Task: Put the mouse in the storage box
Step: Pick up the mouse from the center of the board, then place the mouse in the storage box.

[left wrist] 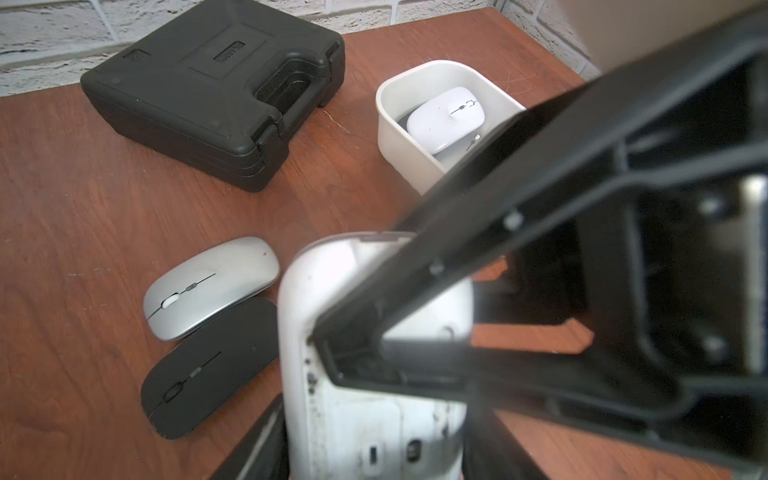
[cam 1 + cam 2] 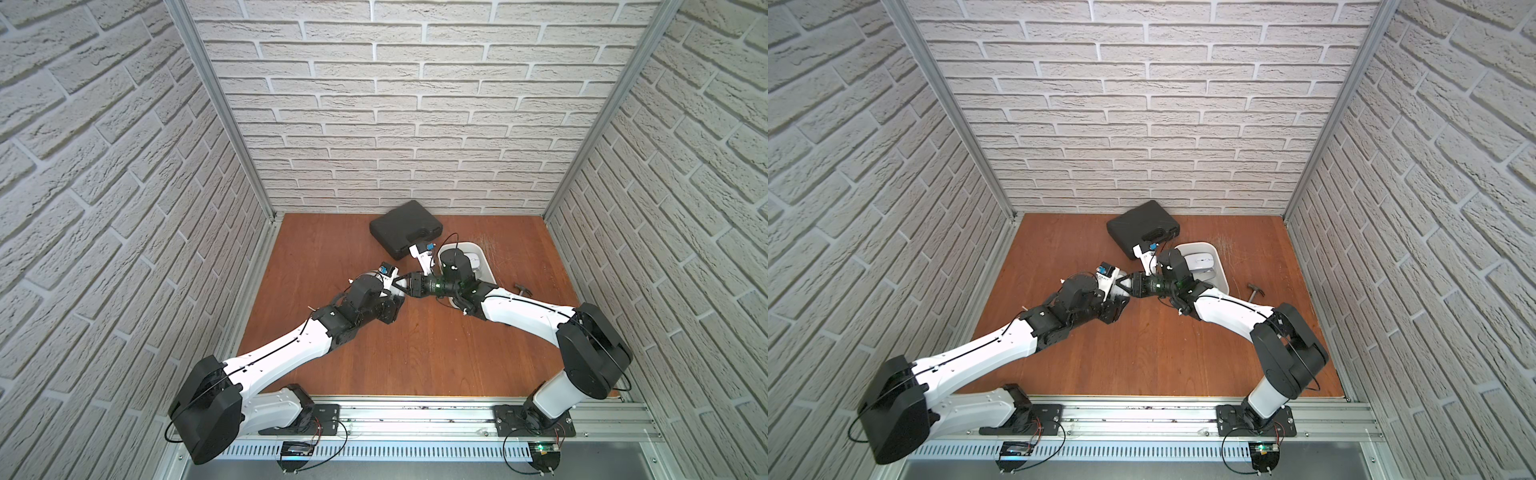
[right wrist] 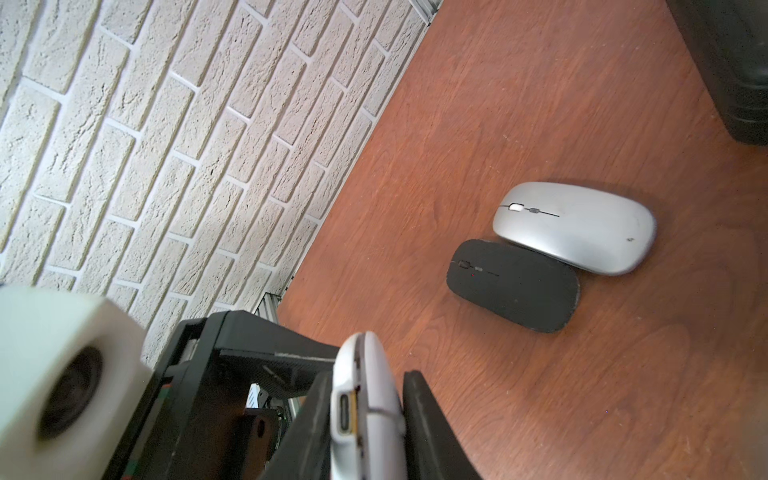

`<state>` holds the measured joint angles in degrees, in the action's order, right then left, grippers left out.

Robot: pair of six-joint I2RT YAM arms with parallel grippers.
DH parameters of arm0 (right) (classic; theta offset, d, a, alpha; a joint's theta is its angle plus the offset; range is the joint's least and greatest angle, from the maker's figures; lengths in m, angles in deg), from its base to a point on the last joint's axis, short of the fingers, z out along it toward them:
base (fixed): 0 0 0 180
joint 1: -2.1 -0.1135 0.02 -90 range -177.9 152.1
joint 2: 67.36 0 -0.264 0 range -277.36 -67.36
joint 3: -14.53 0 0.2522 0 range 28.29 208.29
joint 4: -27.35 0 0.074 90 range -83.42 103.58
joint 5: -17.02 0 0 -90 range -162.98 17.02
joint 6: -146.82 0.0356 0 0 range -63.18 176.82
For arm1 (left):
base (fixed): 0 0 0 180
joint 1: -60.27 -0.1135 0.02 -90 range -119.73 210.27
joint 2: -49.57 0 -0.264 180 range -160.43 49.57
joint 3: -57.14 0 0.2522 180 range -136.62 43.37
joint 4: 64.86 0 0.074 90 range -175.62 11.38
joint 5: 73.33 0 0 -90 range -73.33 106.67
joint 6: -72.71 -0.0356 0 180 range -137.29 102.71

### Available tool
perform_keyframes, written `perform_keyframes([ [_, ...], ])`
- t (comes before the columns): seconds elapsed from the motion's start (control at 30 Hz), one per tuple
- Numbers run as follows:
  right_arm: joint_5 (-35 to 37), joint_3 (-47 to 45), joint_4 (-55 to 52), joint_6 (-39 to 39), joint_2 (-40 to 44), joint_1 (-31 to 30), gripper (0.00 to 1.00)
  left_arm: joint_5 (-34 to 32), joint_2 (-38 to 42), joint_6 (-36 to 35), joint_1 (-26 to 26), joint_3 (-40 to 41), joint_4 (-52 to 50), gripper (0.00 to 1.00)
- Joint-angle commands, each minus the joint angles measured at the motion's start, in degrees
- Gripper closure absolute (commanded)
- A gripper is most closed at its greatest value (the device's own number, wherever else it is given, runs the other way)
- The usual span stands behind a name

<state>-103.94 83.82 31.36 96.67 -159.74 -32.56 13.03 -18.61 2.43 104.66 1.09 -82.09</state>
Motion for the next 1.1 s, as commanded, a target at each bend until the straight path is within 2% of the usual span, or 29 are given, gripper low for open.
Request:
perform_keyframes([
  [0.0, -0.78, -0.15, 3.07, 1.36, -0.35, -0.68, 0.78, 0.03, 1.13, -0.08, 0.23, 0.53, 3.81, 0.40],
  [0.07, 0.16, 0.01, 2.41, -0.02, 0.12, -0.51, 0.80, -0.05, 1.03, 0.32, 0.22, 0.51, 3.69, 0.31],
  [0.2, 4.05, 0.45, 0.48, -4.01, 1.64, 1.50, 0.84, -2.42, 1.70, 1.36, 0.21, 0.62, 2.63, 0.05],
  [0.23, 5.08, 0.77, -0.32, -5.32, 1.97, 2.57, 0.85, -3.13, 1.96, 1.54, 0.25, 0.62, 2.24, 0.02],
  [0.4, 12.80, 4.02, -11.29, -14.58, 4.41, 9.17, 0.86, -6.17, 4.47, 1.70, 0.00, 1.13, -0.15, 0.02],
  [0.47, 18.72, 4.72, -15.89, -19.36, 5.89, 11.55, 0.87, -7.20, 5.62, 1.65, -0.28, 1.63, -0.76, 0.02],
  [0.57, 31.22, 5.59, -20.92, -26.18, 7.66, 13.90, 0.88, -7.49, 6.89, 1.67, -1.17, 2.77, -1.18, 0.02],
  [0.73, 47.35, 6.52, -23.32, -36.41, 7.12, 15.41, 0.88, -6.65, 7.03, 1.81, -2.66, 3.61, -1.30, 0.02],
  [0.9, 54.28, 7.82, -24.87, -41.81, 3.78, 15.49, 0.89, -3.64, 6.07, 2.37, -5.40, 3.87, -1.08, 0.02],
  [1.07, 56.33, 6.98, -22.17, -43.29, 1.08, 15.74, 0.89, -1.90, 4.83, 1.85, -6.93, 3.31, -1.63, 0.02],
])
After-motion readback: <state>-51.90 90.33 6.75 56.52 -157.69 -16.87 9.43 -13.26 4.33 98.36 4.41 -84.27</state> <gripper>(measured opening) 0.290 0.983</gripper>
